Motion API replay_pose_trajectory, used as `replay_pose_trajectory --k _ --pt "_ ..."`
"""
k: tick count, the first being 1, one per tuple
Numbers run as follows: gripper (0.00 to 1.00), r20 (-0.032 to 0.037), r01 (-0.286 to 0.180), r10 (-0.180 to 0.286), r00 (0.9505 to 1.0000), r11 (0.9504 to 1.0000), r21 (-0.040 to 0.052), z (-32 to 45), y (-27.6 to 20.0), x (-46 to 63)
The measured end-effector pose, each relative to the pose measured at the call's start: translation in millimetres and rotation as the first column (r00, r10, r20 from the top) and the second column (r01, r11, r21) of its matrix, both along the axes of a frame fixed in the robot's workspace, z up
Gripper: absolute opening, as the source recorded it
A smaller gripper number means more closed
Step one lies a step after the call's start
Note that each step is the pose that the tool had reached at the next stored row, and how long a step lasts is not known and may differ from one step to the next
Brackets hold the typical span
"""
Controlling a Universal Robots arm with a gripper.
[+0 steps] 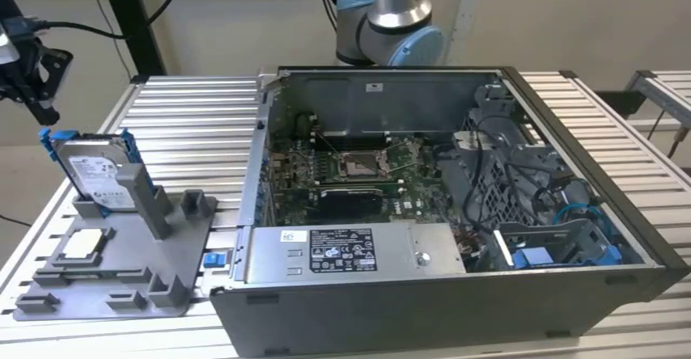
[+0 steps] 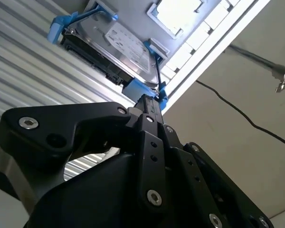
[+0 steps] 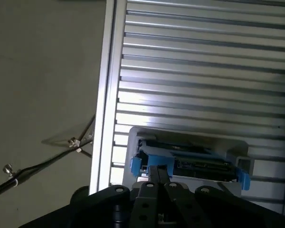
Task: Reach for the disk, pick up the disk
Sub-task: 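Pick up the disk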
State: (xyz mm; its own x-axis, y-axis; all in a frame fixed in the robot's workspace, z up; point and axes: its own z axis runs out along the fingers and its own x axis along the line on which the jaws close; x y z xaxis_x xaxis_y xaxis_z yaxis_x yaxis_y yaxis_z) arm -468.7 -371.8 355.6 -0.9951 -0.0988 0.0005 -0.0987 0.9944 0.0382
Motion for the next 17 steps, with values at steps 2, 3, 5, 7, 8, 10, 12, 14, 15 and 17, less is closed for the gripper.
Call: replay_pose_trajectory --k 2,3,5,7,8,10,12,14,15,17 --pt "0.0 0.0001 -0.032 0.032 0.9995 0.9995 0.0 0.0 0.0 0.0" --pt "0.0 0.0 -0.035 0.035 0.9994 0.9994 0.0 0.0 0.0 0.0" --pt "0.0 0.0 -0.035 0.035 0.9994 0.9994 0.0 0.0 0.0 0.0" --pt "0.0 -0.0001 -0.035 0.035 0.9994 0.9994 0.0 0.0 0.0 0.0" --pt "0.0 0.0 -0.035 0.035 0.9994 0.9994 0.0 0.0 0.0 0.0" --pt "0.0 0.0 -0.036 0.036 0.9994 0.9994 0.0 0.0 0.0 0.0" --pt "0.0 -0.0001 -0.042 0.042 0.9991 0.9991 -0.0001 0.1 0.0 0.0" --pt "0.0 -0.0001 -0.058 0.058 0.9983 0.9983 -0.0004 0.0 0.0 0.0" --pt "0.0 -0.0001 -0.067 0.067 0.9977 0.9977 -0.0006 0.1 0.0 0.0" --pt "0.0 -0.0002 -0.088 0.088 0.9961 0.9961 -0.0017 0.1 0.0 0.0"
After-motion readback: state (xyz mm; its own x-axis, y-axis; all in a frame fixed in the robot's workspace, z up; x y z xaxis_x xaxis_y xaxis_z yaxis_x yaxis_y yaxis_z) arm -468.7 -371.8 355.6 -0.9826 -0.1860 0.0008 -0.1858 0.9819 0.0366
